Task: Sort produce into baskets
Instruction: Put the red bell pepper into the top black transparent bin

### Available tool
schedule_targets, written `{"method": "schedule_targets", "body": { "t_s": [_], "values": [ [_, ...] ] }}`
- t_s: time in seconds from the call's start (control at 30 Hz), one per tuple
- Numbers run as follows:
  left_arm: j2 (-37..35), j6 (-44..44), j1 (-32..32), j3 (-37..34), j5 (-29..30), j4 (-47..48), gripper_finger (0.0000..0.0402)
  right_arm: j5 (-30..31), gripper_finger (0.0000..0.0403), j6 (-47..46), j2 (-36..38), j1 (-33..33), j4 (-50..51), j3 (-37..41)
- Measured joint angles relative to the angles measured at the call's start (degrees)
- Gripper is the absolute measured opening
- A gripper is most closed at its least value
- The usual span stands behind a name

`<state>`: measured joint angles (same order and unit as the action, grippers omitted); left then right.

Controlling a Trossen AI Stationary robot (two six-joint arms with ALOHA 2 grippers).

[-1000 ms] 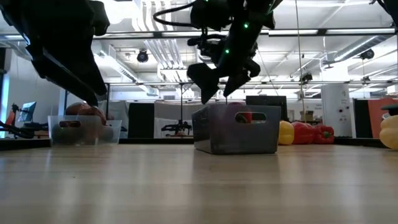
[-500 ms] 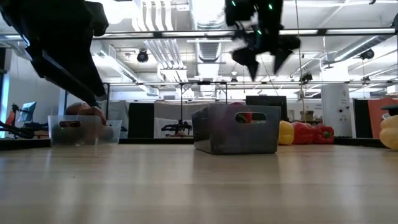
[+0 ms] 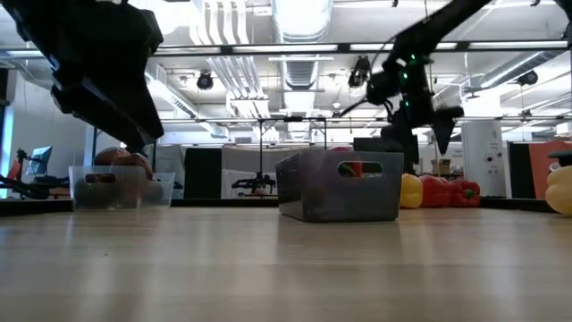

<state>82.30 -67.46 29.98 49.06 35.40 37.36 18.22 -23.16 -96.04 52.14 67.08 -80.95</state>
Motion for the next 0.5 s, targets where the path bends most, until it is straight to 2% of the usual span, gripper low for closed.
{"method": "schedule_targets", "body": {
  "t_s": [0.07,0.2,0.3,0.5],
  "values": [
    [0.0,-0.1,-1.1,0.0,0.0,0.0,0.0323,-3.5,0.0357,2.5,-1.5,2.3,-1.6,0.0],
    [0.0,-0.2,-3.2,0.0,-0.3,-0.1,0.0323,-3.6,0.0357,6.4,-4.0,4.6,-3.4,0.0],
    [0.0,-0.1,-4.9,0.0,-0.4,-0.3,0.0323,-7.8,0.0357,8.9,-5.7,6.3,-5.3,0.0],
    [0.0,2.8,-7.9,0.0,-0.4,-1.0,0.0323,-8.8,0.0357,10.3,-10.2,7.6,-6.5,0.0]
  ]
}}
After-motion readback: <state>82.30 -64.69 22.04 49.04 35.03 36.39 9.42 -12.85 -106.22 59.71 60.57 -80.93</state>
